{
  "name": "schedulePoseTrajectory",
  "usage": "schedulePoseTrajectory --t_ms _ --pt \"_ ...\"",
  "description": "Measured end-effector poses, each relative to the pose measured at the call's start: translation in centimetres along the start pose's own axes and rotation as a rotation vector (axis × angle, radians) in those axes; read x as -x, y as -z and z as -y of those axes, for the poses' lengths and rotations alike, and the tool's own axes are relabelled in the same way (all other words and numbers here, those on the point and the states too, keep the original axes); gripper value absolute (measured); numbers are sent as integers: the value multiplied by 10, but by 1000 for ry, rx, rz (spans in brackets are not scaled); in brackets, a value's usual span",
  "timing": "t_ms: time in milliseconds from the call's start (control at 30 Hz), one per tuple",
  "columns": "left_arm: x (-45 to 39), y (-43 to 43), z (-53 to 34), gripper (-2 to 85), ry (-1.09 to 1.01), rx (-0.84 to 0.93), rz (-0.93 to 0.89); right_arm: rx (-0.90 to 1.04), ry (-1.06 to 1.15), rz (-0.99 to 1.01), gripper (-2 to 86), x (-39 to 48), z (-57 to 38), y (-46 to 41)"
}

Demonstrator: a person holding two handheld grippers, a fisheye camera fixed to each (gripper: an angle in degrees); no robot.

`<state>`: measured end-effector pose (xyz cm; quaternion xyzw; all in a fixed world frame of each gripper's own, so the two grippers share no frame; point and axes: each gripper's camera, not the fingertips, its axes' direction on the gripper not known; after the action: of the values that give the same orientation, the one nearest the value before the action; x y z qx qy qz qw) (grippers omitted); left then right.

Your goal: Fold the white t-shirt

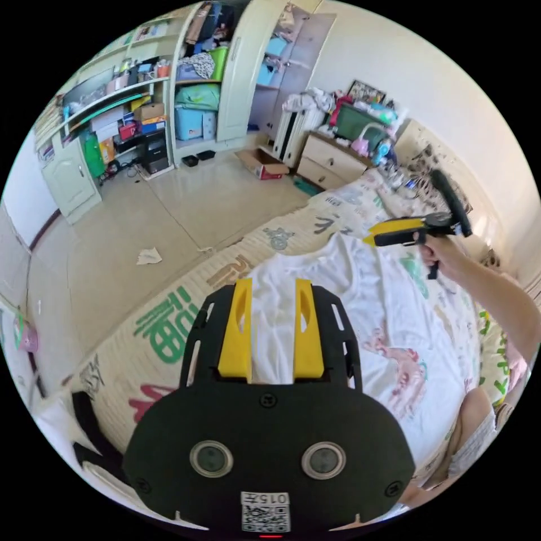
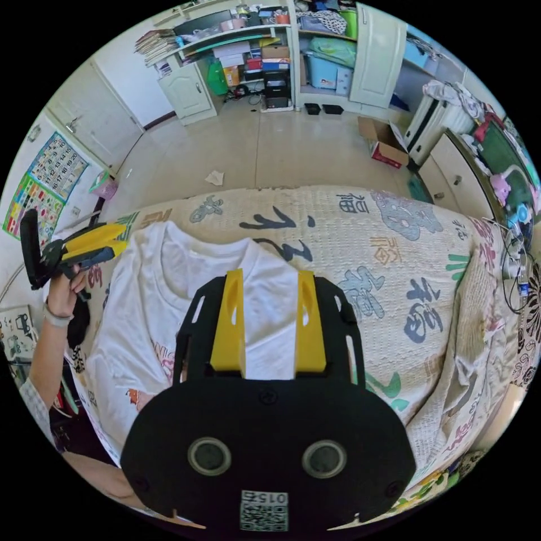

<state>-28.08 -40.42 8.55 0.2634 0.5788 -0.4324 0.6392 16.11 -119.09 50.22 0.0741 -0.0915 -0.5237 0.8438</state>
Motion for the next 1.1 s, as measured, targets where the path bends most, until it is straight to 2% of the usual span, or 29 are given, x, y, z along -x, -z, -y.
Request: schedulePoseTrajectory --t_ms 167,267,400,467,667,733,800,1000,1100 --pt "-21 -54 21 78 -65 282 148 244 28 -131 136 19 -5 -25" --pt "-26 -61 14 65 -17 290 146 298 35 -126 118 24 -19 -26" --pt "-26 -61 -3 34 25 265 95 262 76 -91 33 26 -58 -16" --pt "-23 -59 -13 25 52 246 64 216 73 -88 22 27 -80 -10" --pt "-66 -48 -31 6 -143 281 217 100 80 -164 7 44 -155 20" --pt "-72 -22 -42 3 -163 195 199 38 61 -142 6 47 -180 38" --pt "-79 28 -72 0 -179 8 131 -58 69 -100 5 50 -220 66" --pt "-121 125 -190 0 -293 -187 65 -248 209 -32 4 70 -358 146" --pt "-148 161 -263 0 -326 -261 3 -257 260 3 5 87 -439 170"
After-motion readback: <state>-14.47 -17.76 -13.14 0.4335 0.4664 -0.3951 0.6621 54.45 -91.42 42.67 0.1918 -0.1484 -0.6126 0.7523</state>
